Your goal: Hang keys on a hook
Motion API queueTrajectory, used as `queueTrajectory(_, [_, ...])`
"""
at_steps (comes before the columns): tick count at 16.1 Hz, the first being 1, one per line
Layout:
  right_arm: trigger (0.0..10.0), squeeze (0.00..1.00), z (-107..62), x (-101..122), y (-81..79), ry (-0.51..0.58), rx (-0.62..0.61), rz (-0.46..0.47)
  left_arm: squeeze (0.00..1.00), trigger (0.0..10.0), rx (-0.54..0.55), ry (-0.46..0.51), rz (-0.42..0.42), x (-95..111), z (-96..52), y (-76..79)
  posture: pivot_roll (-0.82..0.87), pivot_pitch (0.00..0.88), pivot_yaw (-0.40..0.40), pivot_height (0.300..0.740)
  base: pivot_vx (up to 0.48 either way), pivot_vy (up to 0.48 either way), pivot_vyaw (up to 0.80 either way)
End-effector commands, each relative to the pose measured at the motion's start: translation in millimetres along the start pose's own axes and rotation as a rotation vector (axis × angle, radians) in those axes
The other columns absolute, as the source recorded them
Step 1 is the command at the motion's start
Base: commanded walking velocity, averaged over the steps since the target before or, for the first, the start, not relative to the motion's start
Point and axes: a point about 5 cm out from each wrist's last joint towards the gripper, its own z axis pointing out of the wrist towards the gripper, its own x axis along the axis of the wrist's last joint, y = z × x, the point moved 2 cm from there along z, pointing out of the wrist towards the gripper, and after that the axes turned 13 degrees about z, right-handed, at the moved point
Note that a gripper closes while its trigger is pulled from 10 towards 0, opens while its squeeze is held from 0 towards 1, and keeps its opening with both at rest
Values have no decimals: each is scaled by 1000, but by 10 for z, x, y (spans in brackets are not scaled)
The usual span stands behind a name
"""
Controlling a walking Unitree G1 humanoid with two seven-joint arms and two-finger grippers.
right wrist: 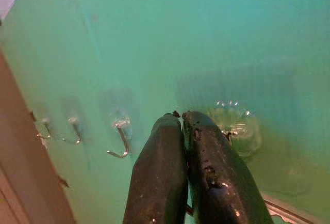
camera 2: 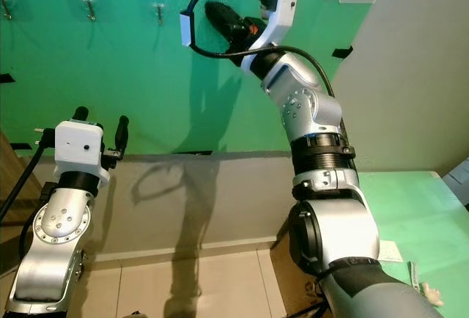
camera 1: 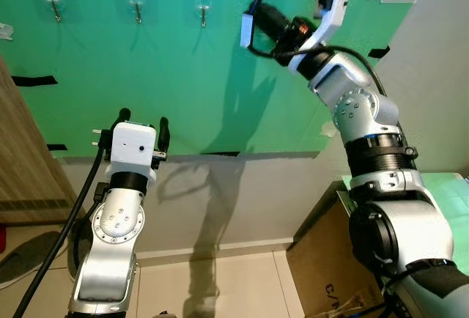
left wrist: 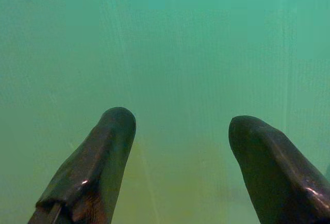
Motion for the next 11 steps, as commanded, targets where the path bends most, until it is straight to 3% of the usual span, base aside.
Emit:
queueTrajectory(1, [0, 0, -41, 2, 21, -11, 2, 34, 0, 10000, -1, 39, 12, 88, -3, 8, 216, 0, -135, 740, 0, 0, 0])
queueTrajectory(2, [0, 0, -43, 17, 14, -6, 7, 45, 0, 10000, -1, 40, 13, 89, -3, 9, 216, 0, -135, 740, 0, 0, 0])
queueTrajectory(4, [0, 0, -68, 217, 4, 71, 26, 151, 0, 10000, -8, 48, 24, 95, 3, 15, 217, 0, -133, 740, 0, 0, 0])
queueTrajectory(6, [0, 0, -92, 241, 9, 69, 32, 156, 0, 10000, -9, 52, 29, 97, 3, 15, 217, 0, -133, 740, 0, 0, 0])
queueTrajectory(11, [0, 0, -259, 470, 179, 176, -21, 308, 0, 10000, -15, 60, 38, 102, 2, 30, 211, 0, -134, 740, 0, 0, 0])
